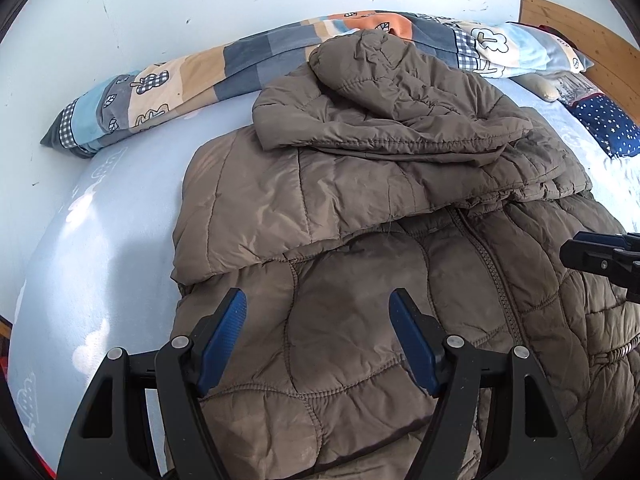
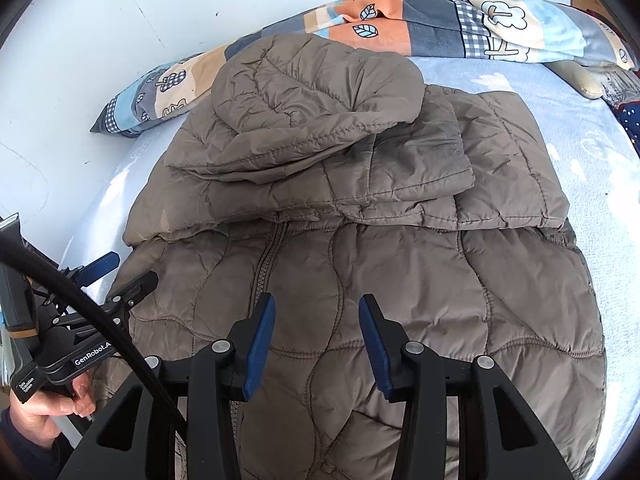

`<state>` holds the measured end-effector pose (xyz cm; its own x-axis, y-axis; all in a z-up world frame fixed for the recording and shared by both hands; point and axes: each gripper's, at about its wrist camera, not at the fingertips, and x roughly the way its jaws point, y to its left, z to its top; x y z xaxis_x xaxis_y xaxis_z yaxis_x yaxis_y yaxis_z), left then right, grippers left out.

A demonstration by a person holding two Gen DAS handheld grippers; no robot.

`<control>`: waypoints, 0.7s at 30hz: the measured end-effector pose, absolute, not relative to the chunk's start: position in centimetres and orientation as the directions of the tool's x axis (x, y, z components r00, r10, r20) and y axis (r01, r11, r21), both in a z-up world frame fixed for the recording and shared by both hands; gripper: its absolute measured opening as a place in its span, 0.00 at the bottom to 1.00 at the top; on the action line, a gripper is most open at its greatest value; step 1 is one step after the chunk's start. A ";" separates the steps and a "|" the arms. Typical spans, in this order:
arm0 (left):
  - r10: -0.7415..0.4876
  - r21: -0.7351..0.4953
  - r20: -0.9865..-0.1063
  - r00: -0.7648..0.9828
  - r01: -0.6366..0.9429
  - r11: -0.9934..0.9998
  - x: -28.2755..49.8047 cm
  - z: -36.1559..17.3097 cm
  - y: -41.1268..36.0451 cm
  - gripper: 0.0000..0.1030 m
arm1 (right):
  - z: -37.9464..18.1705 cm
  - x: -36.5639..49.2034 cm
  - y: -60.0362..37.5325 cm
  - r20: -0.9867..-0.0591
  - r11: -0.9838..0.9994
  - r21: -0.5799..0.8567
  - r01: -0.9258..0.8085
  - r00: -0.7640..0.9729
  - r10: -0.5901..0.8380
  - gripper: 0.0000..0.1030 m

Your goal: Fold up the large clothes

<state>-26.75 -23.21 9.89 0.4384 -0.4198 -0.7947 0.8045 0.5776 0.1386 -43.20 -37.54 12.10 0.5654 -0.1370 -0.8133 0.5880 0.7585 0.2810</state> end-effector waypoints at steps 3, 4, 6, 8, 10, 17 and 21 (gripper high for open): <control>-0.419 0.146 -0.794 0.441 0.807 0.573 -26.9 9.9 -23.3 0.71 | 12.0 -43.1 -37.5 -0.816 0.761 0.281 0.585 0.563 -0.130 0.46; -0.418 0.150 -0.793 0.443 0.807 0.571 -26.9 9.9 -23.3 0.71 | 11.9 -43.0 -37.4 -0.816 0.762 0.282 0.583 0.563 -0.129 0.46; -0.418 0.153 -0.793 0.443 0.809 0.567 -27.1 9.8 -23.4 0.71 | 11.9 -42.9 -37.4 -0.818 0.765 0.282 0.580 0.562 -0.124 0.47; -0.417 0.158 -0.794 0.442 0.813 0.561 -27.2 9.8 -23.4 0.71 | 11.9 -42.8 -37.3 -0.821 0.767 0.275 0.580 0.556 -0.127 0.48; -0.415 0.164 -0.795 0.443 0.815 0.555 -27.3 9.7 -23.5 0.71 | 11.7 -42.7 -37.3 -0.826 0.766 0.276 0.581 0.550 -0.120 0.48; -0.324 0.100 -0.886 0.332 0.819 0.566 -26.1 6.9 -23.8 0.71 | 10.1 -42.3 -37.1 -0.882 0.770 0.231 0.595 0.462 -0.092 0.53; -0.364 0.074 -0.863 0.349 0.802 0.593 -26.0 8.3 -22.8 0.71 | 11.8 -43.8 -36.0 -0.854 0.788 0.209 0.579 0.500 -0.141 0.53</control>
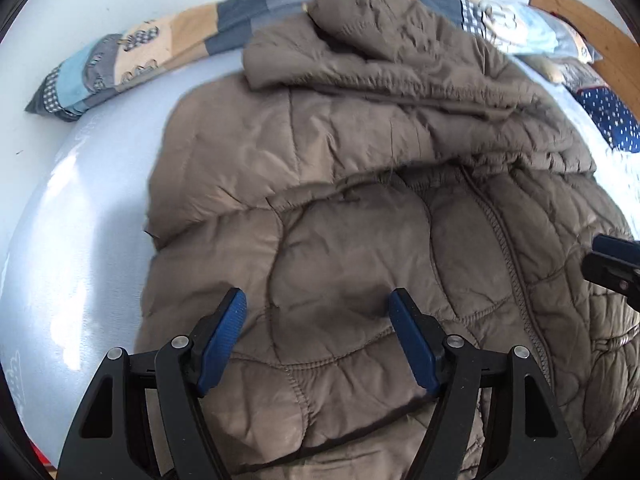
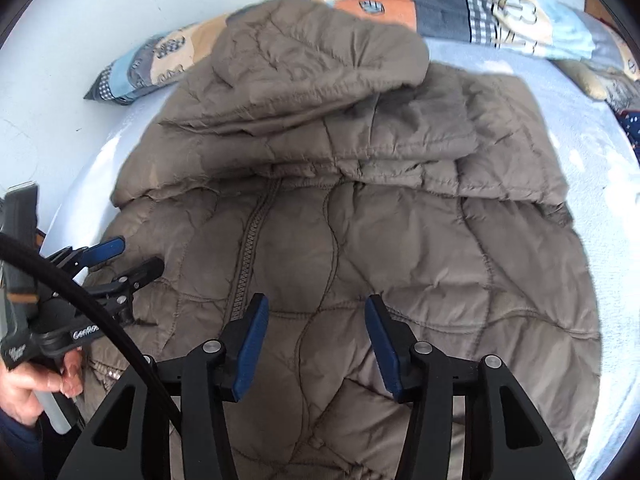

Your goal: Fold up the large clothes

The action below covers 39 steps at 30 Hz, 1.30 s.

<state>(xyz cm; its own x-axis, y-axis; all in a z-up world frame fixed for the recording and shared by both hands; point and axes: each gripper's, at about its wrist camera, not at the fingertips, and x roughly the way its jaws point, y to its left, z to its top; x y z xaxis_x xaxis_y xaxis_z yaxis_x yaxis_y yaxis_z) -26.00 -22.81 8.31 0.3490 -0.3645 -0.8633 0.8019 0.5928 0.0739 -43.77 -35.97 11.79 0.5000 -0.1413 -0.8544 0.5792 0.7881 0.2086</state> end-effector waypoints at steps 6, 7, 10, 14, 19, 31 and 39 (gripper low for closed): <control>-0.478 0.035 -0.783 0.398 0.795 0.605 -28.2 12.4 -17.3 0.71 | 15.5 -51.5 -33.8 -0.782 0.772 0.217 0.597 0.580 -0.228 0.53; -0.482 0.042 -0.771 0.417 0.787 0.615 -28.5 13.0 -16.0 0.71 | 15.9 -53.4 -33.4 -0.771 0.760 0.225 0.609 0.589 -0.244 0.54; -0.485 0.031 -0.747 0.454 0.753 0.658 -29.1 14.1 -11.4 0.71 | 16.2 -59.2 -32.7 -0.748 0.717 0.248 0.652 0.599 -0.286 0.55; -0.447 -0.056 -0.777 0.442 0.660 0.749 -28.8 13.6 -4.3 0.71 | 15.5 -67.0 -32.9 -0.739 0.595 0.306 0.743 0.579 -0.343 0.55; -0.396 -0.185 -0.833 0.385 0.480 0.857 -27.8 11.5 3.6 0.71 | 14.7 -74.4 -33.7 -0.701 0.402 0.478 0.781 0.615 -0.360 0.56; -0.526 -0.425 -0.834 0.169 0.413 0.805 -28.2 6.1 5.1 0.70 | 12.8 -78.4 -33.4 -0.683 0.279 0.595 0.754 0.657 -0.319 0.60; -0.541 -0.473 -0.831 0.129 0.348 0.810 -28.9 5.0 6.8 0.70 | 9.2 -80.4 -34.0 -0.704 0.154 0.648 0.746 0.663 -0.254 0.61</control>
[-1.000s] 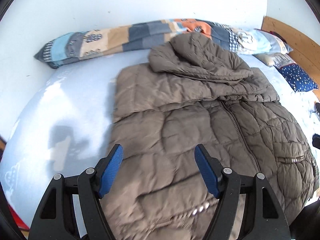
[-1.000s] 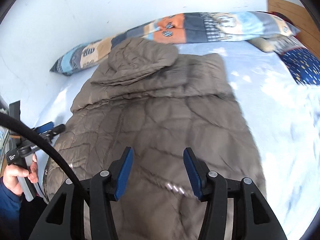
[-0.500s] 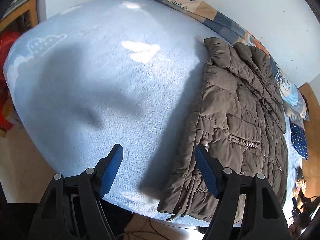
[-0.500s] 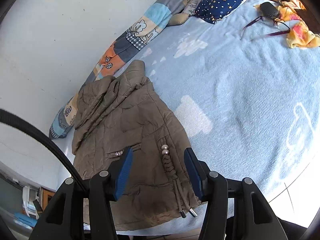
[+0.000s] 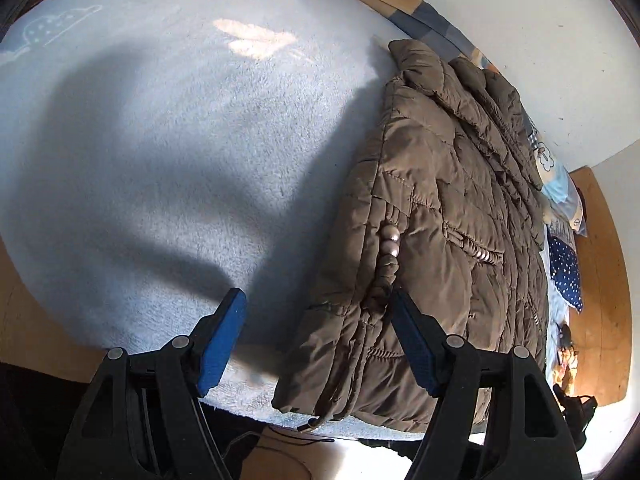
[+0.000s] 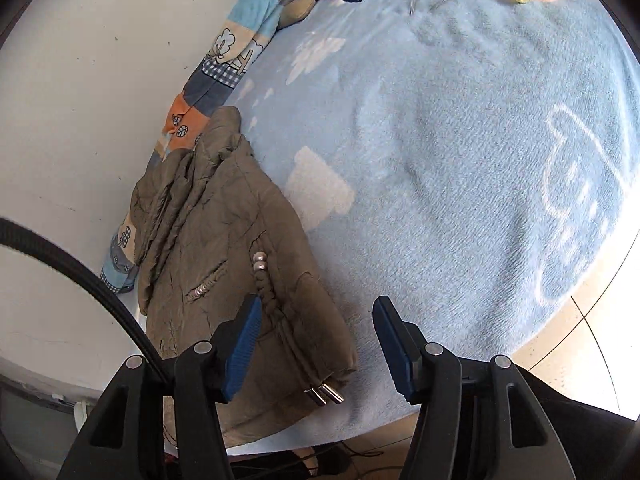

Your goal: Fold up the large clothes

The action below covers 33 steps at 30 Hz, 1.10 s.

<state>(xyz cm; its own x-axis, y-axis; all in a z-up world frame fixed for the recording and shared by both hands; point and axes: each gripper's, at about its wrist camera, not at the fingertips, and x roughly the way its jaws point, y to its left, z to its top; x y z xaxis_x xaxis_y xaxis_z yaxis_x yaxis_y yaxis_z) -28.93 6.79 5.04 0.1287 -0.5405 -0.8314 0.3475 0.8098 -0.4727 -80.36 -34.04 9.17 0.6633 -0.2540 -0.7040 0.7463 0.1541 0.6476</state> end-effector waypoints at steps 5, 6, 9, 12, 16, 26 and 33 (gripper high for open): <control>-0.573 -0.534 -0.817 0.064 0.289 0.795 -29.5 3.3 7.6 0.71 | 8.4 -79.1 -34.4 -0.712 0.143 0.652 0.745 0.666 -0.223 0.64; -0.580 -0.540 -0.812 0.068 0.290 0.790 -29.6 3.1 7.7 0.71 | 8.2 -78.6 -34.4 -0.717 0.148 0.650 0.746 0.666 -0.208 0.64; -0.594 -0.553 -0.802 0.068 0.293 0.780 -29.7 3.0 8.1 0.71 | 7.6 -77.1 -34.5 -0.746 0.170 0.618 0.768 0.641 -0.181 0.64; -0.601 -0.559 -0.797 0.062 0.302 0.772 -29.7 3.2 8.0 0.71 | 7.1 -75.8 -34.6 -0.752 0.179 0.618 0.765 0.642 -0.149 0.66; -0.615 -0.573 -0.788 0.026 0.331 0.749 -30.1 3.2 7.4 0.71 | 6.9 -73.8 -33.9 -0.767 0.250 0.597 0.762 0.634 -0.100 0.68; -0.605 -0.537 -0.796 0.018 0.438 0.721 -31.6 3.6 5.1 0.70 | 6.6 -72.5 -33.5 -0.805 0.315 0.528 0.788 0.583 -0.109 0.45; -0.558 -0.444 -0.823 0.108 0.492 0.749 -32.2 4.0 4.2 0.65 | 7.0 -72.2 -33.1 -0.800 0.360 0.517 0.777 0.588 -0.122 0.34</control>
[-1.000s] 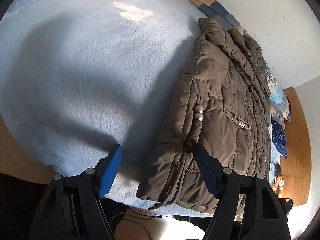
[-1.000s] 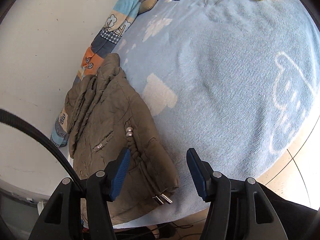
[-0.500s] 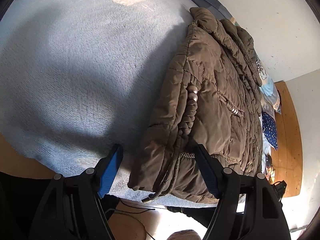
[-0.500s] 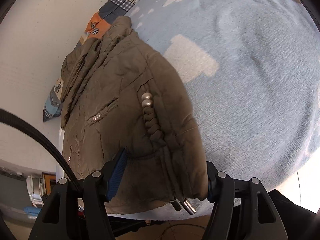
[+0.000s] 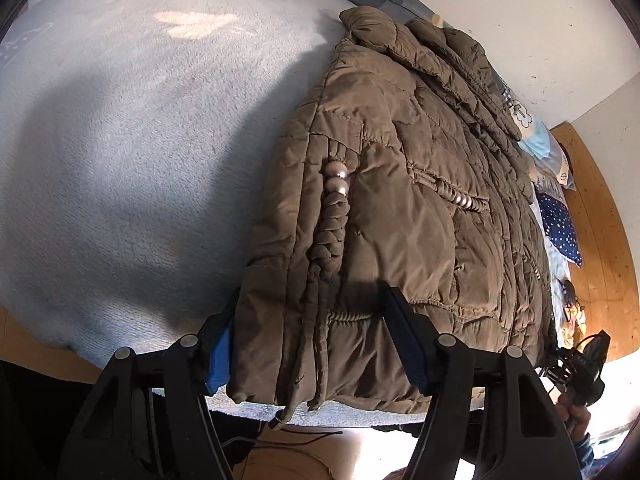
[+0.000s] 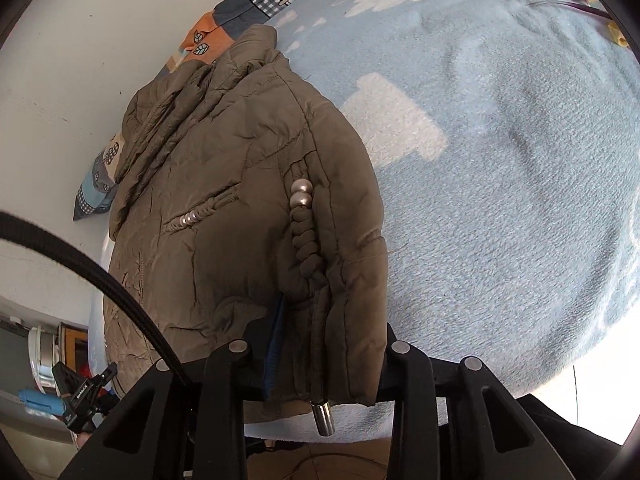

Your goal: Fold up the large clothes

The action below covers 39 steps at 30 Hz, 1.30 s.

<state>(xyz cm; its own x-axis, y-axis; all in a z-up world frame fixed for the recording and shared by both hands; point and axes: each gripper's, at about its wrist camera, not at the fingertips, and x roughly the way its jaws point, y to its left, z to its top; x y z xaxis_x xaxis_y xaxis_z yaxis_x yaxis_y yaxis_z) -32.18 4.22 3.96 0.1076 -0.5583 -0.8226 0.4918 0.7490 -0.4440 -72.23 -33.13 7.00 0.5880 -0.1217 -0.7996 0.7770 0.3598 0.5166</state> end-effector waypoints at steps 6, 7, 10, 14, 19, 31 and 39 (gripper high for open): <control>-0.486 -0.322 -0.853 0.193 0.538 0.779 -33.1 3.6 3.0 0.66 | 6.4 -71.3 -33.0 -0.826 0.374 0.459 0.806 0.542 -0.154 0.41; -0.484 -0.320 -0.853 0.196 0.535 0.782 -33.1 3.6 3.0 0.67 | 6.3 -71.3 -33.0 -0.826 0.372 0.458 0.807 0.541 -0.156 0.42; -0.481 -0.326 -0.855 0.194 0.521 0.789 -32.9 3.2 3.2 0.73 | 6.2 -71.3 -32.9 -0.827 0.366 0.459 0.810 0.540 -0.158 0.42; -0.477 -0.322 -0.858 0.193 0.521 0.791 -33.0 3.2 3.1 0.74 | 6.0 -71.4 -33.1 -0.823 0.336 0.479 0.811 0.548 -0.149 0.43; -0.485 -0.336 -0.855 0.184 0.515 0.789 -33.2 3.3 3.2 0.74 | 6.1 -71.8 -33.6 -0.828 0.316 0.492 0.811 0.549 -0.119 0.43; -0.505 -0.337 -0.842 0.190 0.545 0.768 -33.0 4.3 3.3 0.49 | 7.0 -71.8 -33.1 -0.820 0.370 0.481 0.795 0.557 -0.130 0.29; -0.510 -0.312 -0.835 0.208 0.584 0.749 -33.2 4.7 2.9 0.35 | 6.8 -71.4 -33.1 -0.826 0.384 0.467 0.797 0.548 -0.133 0.24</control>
<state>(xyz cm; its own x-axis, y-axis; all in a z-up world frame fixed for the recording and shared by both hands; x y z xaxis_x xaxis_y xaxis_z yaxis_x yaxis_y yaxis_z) -33.17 2.92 4.66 0.2075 -0.5099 -0.8348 0.5842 0.7491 -0.3123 -71.40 -33.05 6.81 0.5479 -0.1329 -0.8260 0.7968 0.3836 0.4668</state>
